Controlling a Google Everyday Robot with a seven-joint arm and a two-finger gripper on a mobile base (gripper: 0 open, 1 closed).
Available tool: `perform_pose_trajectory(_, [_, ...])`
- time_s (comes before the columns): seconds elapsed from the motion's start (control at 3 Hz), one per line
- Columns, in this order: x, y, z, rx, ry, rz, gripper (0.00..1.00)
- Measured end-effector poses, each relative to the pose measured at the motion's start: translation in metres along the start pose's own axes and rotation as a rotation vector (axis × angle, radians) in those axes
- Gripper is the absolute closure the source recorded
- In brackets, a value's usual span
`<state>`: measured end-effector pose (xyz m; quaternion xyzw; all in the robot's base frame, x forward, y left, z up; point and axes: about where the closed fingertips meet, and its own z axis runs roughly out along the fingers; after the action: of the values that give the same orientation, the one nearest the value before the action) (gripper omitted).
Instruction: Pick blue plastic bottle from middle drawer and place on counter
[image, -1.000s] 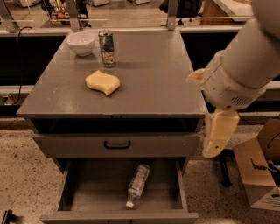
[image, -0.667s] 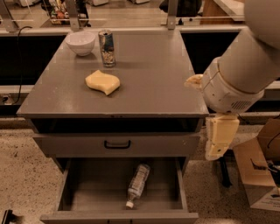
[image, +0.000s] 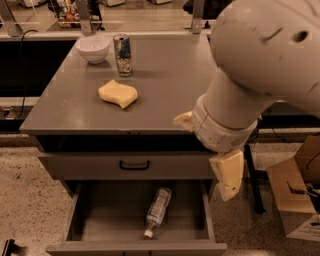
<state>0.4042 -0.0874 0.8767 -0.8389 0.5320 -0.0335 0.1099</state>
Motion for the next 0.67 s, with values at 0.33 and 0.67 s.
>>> perform_pose_trajectory(0.33, [-0.001,0.002,0.002,-0.005,0.0,-0.093,0.0])
perform_pose_trajectory(0.67, [-0.01,-0.009,0.025,0.024,-0.002,-0.133,0.0])
